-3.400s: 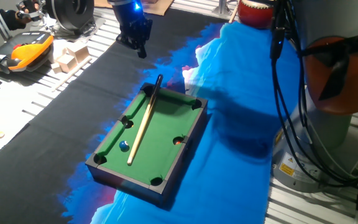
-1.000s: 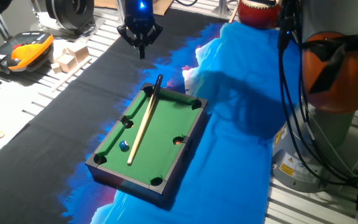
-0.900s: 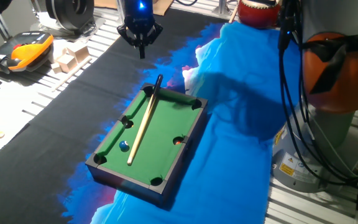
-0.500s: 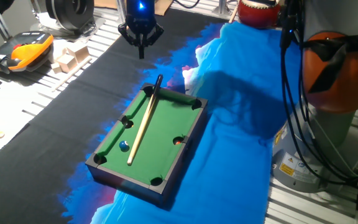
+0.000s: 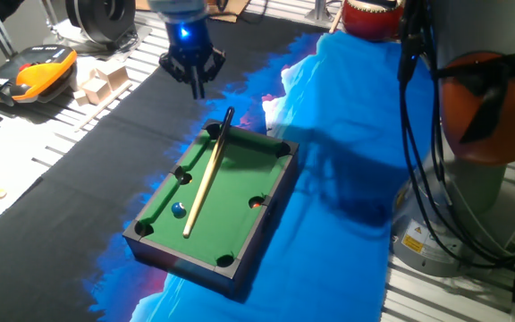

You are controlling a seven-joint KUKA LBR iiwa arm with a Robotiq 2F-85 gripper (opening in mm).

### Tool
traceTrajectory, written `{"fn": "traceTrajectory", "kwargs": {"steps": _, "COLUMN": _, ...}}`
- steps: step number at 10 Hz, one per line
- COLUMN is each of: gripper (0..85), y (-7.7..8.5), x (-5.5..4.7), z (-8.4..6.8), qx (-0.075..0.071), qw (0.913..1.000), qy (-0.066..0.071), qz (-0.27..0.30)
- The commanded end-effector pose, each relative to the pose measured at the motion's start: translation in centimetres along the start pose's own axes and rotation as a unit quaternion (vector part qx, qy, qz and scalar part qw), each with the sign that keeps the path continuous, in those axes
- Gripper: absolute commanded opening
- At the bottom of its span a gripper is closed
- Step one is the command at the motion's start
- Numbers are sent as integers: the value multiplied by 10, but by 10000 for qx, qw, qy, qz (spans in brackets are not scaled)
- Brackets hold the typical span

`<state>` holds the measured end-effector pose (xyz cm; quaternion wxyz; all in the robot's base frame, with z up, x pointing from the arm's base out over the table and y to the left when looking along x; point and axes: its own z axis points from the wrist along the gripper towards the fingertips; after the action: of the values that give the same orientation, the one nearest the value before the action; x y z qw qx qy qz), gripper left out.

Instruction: Hit the pool ball

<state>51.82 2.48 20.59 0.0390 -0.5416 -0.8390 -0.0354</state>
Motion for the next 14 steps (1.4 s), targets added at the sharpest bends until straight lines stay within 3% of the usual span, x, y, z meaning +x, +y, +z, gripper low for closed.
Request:
{"fn": "traceTrajectory", "kwargs": {"steps": 1, "gripper": 340, "y": 0, "x": -1, "z": 3, "qx": 12, "qw": 10000, "qy": -18, "qz": 28}}
{"fn": "traceTrajectory", "kwargs": {"steps": 2, "gripper": 340, "y": -1, "x": -1, "z": 8, "qx": 8, "qw": 10000, "qy": -18, "qz": 73}}
{"fn": "traceTrajectory", "kwargs": {"steps": 6, "gripper": 340, "y": -1, "x": 2, "z": 37, "qx": 169, "qw": 9989, "qy": -242, "qz": 373}}
{"fn": "traceTrajectory", "kwargs": {"steps": 7, "gripper": 510, "y": -3, "x": 1, "z": 43, "qx": 311, "qw": 9980, "qy": -378, "qz": 394}}
{"fn": "traceTrajectory", "kwargs": {"steps": 9, "gripper": 510, "y": -7, "x": -3, "z": 58, "qx": 522, "qw": 9966, "qy": -560, "qz": 302}}
{"fn": "traceTrajectory", "kwargs": {"steps": 14, "gripper": 510, "y": -9, "x": -4, "z": 80, "qx": 586, "qw": 9948, "qy": -670, "qz": 503}}
